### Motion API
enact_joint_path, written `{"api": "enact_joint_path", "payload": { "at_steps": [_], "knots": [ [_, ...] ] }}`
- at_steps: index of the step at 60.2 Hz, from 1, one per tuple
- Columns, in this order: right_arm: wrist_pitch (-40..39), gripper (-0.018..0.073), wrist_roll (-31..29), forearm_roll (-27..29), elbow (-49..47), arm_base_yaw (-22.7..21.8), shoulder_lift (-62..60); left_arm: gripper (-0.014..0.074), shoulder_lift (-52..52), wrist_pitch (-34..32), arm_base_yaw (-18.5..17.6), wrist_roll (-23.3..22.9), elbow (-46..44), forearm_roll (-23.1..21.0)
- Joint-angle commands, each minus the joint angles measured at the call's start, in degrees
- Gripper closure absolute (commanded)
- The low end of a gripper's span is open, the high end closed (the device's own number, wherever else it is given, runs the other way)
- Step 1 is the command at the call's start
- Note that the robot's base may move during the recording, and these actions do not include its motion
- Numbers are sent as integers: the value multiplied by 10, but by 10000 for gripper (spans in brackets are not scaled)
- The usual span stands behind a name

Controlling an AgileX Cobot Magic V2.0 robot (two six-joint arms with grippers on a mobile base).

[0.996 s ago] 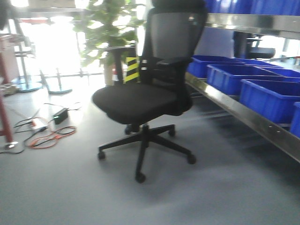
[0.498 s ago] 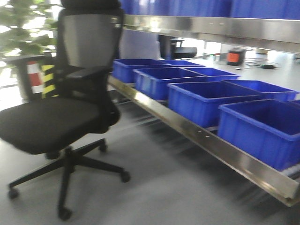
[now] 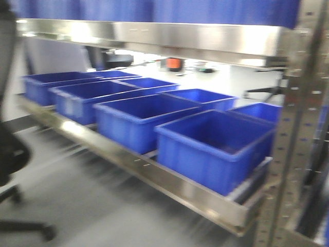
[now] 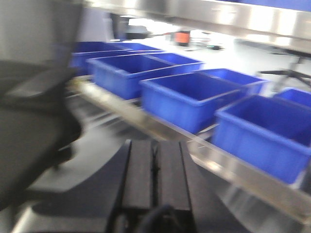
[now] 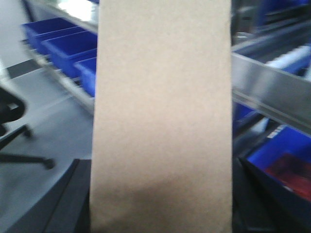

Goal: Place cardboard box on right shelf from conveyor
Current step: 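Drive the base to the steel shelf rack holding the box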

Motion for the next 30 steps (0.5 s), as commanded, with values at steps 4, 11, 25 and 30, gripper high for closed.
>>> {"api": "enact_joint_path", "payload": {
  "at_steps": [4,11,25,30],
  "knots": [
    [-57,344,-5,-7,-14,-4,10,713,-8,-49,0,0,5,-3],
    [-57,344,-5,-7,-14,-4,10,713,-8,-49,0,0,5,-3],
    [-57,344,-5,-7,-14,-4,10,713,-8,-49,1,0,5,-3],
    [-57,344,-5,-7,-14,-4,10,713,-8,-49,1,0,5,-3]
  ]
}}
